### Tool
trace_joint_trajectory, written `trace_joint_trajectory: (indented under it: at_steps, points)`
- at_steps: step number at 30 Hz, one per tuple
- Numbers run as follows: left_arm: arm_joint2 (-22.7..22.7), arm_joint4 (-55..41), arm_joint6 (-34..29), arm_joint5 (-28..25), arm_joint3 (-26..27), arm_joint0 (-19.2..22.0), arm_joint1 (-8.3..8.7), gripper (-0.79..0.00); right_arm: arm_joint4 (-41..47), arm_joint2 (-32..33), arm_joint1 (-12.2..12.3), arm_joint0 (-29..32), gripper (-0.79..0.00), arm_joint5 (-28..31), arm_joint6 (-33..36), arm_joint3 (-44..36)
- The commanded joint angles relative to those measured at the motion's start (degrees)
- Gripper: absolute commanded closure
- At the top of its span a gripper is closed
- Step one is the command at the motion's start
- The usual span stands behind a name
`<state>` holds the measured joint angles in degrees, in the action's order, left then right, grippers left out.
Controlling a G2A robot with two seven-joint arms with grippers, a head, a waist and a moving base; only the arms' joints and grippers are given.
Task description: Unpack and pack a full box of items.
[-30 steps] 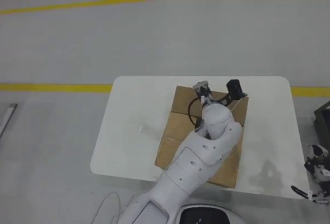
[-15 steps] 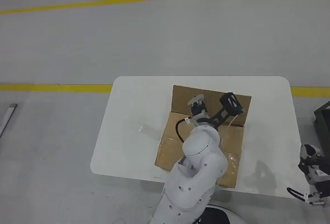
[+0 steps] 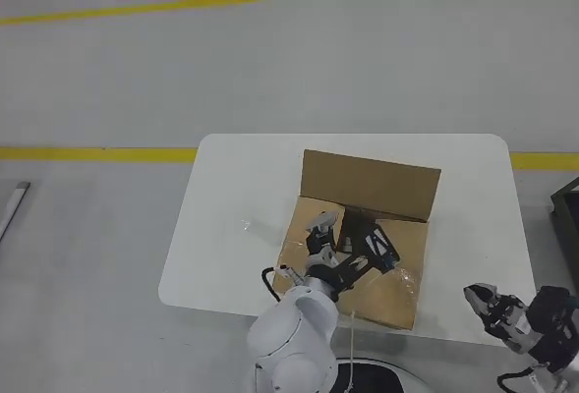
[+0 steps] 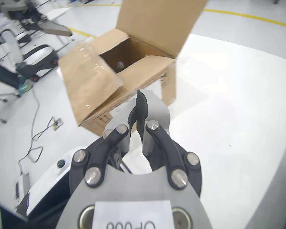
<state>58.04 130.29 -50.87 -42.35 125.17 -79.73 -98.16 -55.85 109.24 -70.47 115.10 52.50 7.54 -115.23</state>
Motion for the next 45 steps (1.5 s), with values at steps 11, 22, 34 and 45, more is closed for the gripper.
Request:
trace_joint_trajectory:
  at_steps: [11, 22, 34, 45]
  points:
    - [1.9, 0.9, 2.2, -0.1, 3.1, -2.8, 0.77, -0.785, 1.3, 0.2, 0.5, -1.0, 0.000, 3.7, 2.6, 1.1]
    - [1.9, 0.9, 2.2, -0.1, 3.1, -2.8, 0.77, -0.785, 22.9, -4.6, 2.0, -8.4, 0.000, -3.3, 15.8, 3.3]
    - [1.9, 0.9, 2.2, -0.1, 3.1, -2.8, 0.77, -0.785, 32.9, -9.6, 3.9, -19.7, -0.252, -12.7, 32.8, 7.3]
    - [1.9, 0.9, 2.2, -0.1, 3.1, -2.8, 0.77, -0.785, 34.2, -12.5, 5.0, -22.7, -0.265, -12.0, 36.9, 10.4]
